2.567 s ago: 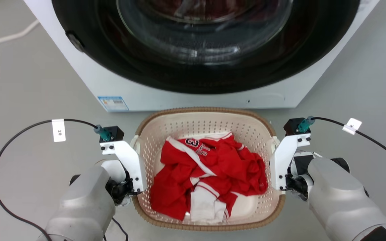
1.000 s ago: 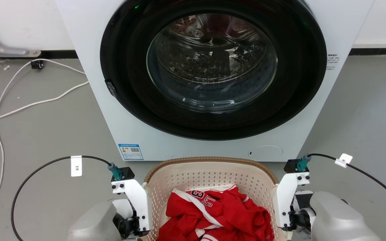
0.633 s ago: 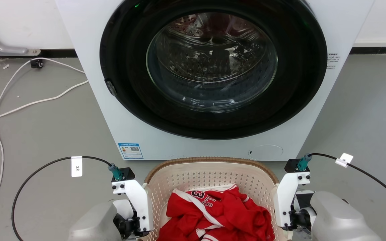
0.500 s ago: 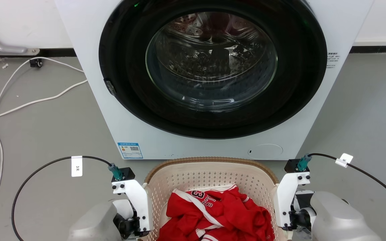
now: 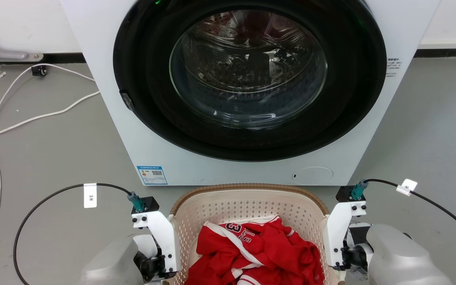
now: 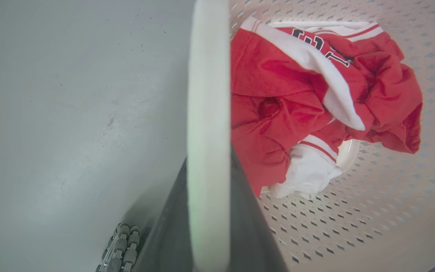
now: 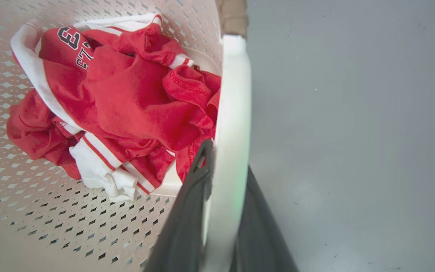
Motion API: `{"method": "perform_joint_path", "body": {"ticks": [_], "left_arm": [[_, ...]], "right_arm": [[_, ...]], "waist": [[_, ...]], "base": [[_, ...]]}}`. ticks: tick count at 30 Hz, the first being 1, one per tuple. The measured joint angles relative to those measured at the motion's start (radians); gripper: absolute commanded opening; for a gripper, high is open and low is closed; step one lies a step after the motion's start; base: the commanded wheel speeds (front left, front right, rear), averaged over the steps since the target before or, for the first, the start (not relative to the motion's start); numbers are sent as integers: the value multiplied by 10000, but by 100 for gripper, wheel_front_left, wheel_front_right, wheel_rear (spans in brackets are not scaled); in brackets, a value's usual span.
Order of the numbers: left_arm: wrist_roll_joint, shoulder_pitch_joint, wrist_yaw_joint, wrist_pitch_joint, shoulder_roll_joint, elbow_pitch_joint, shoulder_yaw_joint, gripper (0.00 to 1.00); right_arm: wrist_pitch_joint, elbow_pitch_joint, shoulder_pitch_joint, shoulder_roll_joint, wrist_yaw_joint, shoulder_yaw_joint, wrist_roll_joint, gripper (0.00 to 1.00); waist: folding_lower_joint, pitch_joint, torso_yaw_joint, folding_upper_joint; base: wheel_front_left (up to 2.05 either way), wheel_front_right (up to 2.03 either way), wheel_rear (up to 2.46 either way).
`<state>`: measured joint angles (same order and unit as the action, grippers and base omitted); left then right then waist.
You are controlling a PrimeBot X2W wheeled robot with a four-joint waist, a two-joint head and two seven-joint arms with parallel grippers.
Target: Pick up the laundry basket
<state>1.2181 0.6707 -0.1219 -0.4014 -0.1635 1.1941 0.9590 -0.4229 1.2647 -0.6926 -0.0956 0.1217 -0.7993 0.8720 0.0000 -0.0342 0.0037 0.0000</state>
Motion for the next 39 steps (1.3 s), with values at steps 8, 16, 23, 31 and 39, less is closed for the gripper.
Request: {"method": "perform_joint_path", "body": {"ticks": [8, 16, 23, 31, 39], "left_arm": [[98, 0, 0, 44, 6, 31, 88, 0], [198, 3, 0, 82, 0, 46, 176, 0], [278, 7, 0, 102, -15, 56, 251, 0], [418, 7, 0, 98, -19, 92, 320, 0], [479, 7, -2, 90, -23, 109, 401, 0]], "right_arm": [[31, 31, -14, 0, 0, -75, 77, 0], [56, 52, -42, 4, 0, -153, 155, 0], [84, 61, -41, 10, 0, -215, 240, 0], [81, 75, -41, 19, 0, -288, 332, 0], [69, 98, -41, 27, 0, -351, 428, 0]], "waist": [[0, -14, -14, 0], [0, -47, -12, 0], [0, -33, -34, 0], [0, 7, -68, 0], [0, 28, -84, 0]], "base": [[0, 0, 0], [0, 0, 0], [0, 0, 0], [0, 0, 0], [0, 0, 0]]}}
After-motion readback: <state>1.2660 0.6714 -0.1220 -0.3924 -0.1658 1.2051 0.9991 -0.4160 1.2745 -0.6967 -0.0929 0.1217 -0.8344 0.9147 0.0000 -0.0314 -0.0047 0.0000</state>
